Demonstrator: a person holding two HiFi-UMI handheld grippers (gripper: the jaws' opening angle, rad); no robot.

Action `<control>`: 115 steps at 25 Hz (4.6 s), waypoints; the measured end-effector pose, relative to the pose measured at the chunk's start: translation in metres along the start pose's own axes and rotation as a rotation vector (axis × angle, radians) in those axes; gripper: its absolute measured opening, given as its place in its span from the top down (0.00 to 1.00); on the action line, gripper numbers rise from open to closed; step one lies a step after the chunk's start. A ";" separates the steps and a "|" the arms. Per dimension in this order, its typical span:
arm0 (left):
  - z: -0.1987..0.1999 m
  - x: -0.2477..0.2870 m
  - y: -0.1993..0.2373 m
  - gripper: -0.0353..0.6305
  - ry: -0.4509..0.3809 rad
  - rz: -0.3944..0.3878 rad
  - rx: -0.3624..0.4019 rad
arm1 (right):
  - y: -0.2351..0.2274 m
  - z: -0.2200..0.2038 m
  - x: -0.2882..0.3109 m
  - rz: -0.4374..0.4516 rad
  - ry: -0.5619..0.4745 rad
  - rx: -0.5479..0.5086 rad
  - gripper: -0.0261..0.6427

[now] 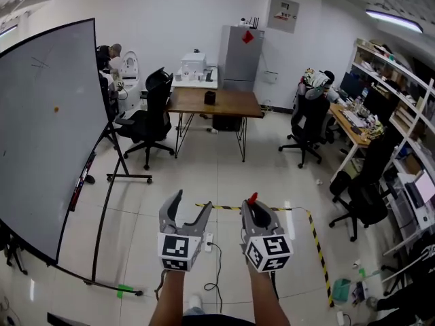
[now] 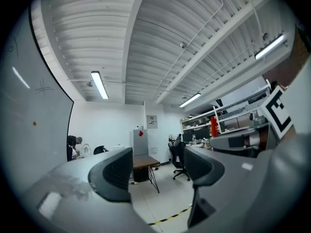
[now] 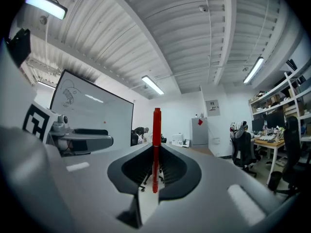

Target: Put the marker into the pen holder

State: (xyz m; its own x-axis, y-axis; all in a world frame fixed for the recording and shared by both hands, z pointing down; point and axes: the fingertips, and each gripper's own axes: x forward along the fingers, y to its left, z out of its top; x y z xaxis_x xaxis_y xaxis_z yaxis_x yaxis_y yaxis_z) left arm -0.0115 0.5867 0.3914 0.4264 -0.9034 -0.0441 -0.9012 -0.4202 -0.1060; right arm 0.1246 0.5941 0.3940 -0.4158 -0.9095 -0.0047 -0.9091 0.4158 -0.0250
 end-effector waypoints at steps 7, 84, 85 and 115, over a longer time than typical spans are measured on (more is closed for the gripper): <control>-0.024 0.043 0.061 0.47 -0.001 -0.007 -0.055 | 0.009 -0.019 0.066 -0.017 0.047 -0.020 0.90; -0.092 0.836 0.474 0.47 -0.007 0.064 0.020 | -0.324 -0.003 0.924 0.119 -0.009 0.035 0.90; -0.085 0.852 0.478 0.47 -0.031 0.075 0.031 | -0.335 0.003 0.937 0.121 -0.021 0.025 0.90; -0.101 1.141 0.592 0.47 0.031 0.037 0.030 | -0.455 0.020 1.215 0.167 -0.005 0.019 0.90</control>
State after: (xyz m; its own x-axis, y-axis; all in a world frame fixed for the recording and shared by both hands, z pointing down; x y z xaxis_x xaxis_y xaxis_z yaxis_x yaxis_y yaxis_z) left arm -0.0661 -0.7012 0.3783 0.3898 -0.9207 -0.0177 -0.9134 -0.3841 -0.1348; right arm 0.0340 -0.6999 0.3794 -0.5612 -0.8276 -0.0151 -0.8266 0.5612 -0.0426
